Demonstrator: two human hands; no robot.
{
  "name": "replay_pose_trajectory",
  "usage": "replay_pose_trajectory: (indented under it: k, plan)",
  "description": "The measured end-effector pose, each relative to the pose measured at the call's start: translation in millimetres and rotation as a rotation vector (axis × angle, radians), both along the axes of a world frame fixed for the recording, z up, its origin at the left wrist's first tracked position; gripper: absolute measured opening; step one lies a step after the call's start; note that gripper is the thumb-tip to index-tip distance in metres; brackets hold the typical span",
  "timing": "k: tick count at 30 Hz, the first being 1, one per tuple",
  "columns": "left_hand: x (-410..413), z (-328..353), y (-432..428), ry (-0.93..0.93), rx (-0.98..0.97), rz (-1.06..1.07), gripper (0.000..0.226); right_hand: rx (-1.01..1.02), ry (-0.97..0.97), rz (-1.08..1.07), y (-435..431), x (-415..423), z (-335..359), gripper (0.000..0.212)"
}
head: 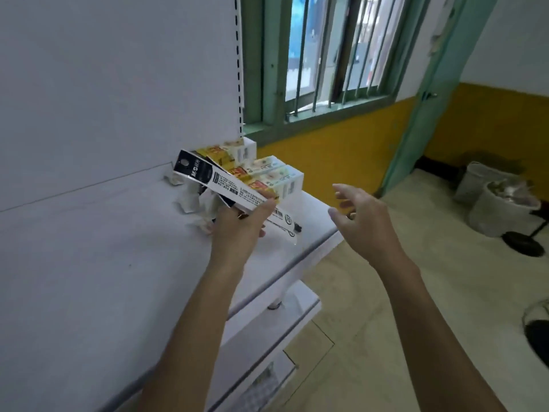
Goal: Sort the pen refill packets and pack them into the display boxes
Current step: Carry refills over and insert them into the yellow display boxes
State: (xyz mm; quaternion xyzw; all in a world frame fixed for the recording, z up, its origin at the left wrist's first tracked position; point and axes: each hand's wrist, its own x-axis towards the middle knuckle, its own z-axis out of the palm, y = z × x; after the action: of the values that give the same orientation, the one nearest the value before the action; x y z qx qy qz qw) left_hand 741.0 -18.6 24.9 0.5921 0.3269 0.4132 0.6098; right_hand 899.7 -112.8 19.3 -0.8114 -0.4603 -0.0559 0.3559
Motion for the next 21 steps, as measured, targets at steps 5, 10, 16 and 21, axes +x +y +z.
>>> replay_pose_trajectory:
  k: [5,10,16,21]
  plan:
    - [21,24,61,-0.044,-0.04,0.308,0.011,-0.093,-0.081,0.334,98,44,32,0.042]
    - [-2,18,83,-0.029,-0.005,0.672,0.016,-0.378,-0.02,0.688,158,45,26,0.055]
    - [-13,-5,58,-0.117,-0.058,1.129,0.013,-0.433,-0.252,0.944,179,55,14,0.072]
    - [3,-11,35,-0.148,-0.065,1.232,0.015,-0.414,-0.313,1.01,179,62,8,0.067]
